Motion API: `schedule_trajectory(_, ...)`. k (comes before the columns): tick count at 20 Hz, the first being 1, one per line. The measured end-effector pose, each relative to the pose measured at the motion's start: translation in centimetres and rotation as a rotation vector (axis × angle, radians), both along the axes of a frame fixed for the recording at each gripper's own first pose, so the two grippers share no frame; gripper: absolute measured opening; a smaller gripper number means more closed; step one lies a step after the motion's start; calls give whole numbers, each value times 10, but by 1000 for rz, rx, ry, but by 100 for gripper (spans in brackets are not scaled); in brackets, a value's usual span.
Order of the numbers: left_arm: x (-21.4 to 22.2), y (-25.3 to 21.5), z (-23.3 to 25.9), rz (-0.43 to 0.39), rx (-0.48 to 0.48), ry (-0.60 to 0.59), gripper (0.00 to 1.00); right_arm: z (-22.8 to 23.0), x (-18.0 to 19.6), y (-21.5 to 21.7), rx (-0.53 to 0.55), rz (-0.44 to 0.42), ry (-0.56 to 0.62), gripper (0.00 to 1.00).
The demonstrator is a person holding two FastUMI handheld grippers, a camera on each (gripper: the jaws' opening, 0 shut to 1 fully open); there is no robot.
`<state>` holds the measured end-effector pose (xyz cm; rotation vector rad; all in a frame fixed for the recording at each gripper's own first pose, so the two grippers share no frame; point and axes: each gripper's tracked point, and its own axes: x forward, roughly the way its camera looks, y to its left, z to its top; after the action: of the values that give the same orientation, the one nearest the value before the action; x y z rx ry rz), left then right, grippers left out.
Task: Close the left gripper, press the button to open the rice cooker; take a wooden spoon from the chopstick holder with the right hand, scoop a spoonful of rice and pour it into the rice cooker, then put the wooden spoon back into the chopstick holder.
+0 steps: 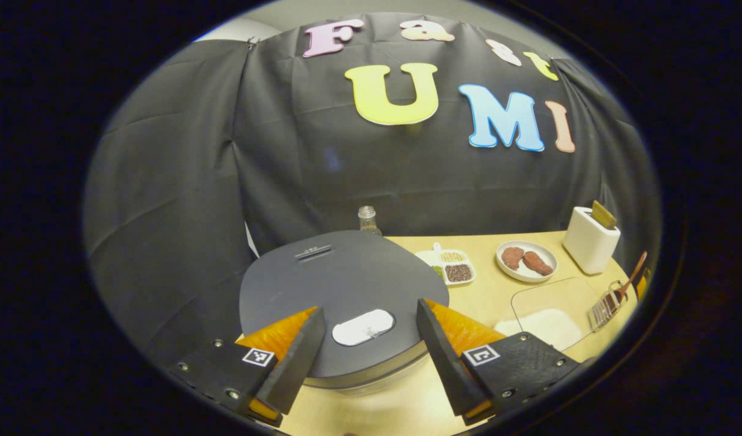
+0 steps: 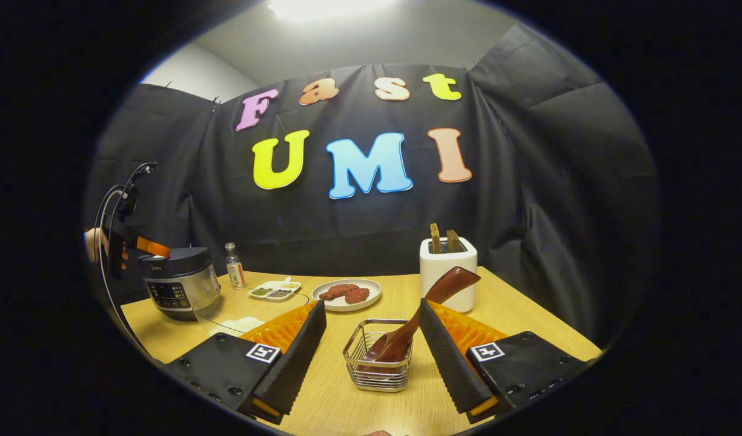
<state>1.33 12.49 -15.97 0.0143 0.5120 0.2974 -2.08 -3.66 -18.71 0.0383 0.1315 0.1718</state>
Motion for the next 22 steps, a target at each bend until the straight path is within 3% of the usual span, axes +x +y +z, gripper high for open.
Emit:
schedule_trajectory(3, -16, -9, 26, 6, 71, -37, 92, 12, 1, -15, -32, -49, -22, 98)
schedule_trajectory(7, -29, -28, 78, -29, 153, -212, 92, 28, 2, -11, -15, -45, -25, 98)
schedule_trajectory(10, -57, -50, 86, -54, 126, -294, 92, 43, 2, 2, 24, 2, -8, 98)
schedule_trajectory(15, -106, -46, 104, -3, 109, -417, 92, 85, 3, -10, 15, -49, -92, 98)
schedule_trajectory(22, -91, -65, 154, -90, 244, -450, 92, 159, 18, -20, -71, -119, -165, 98)
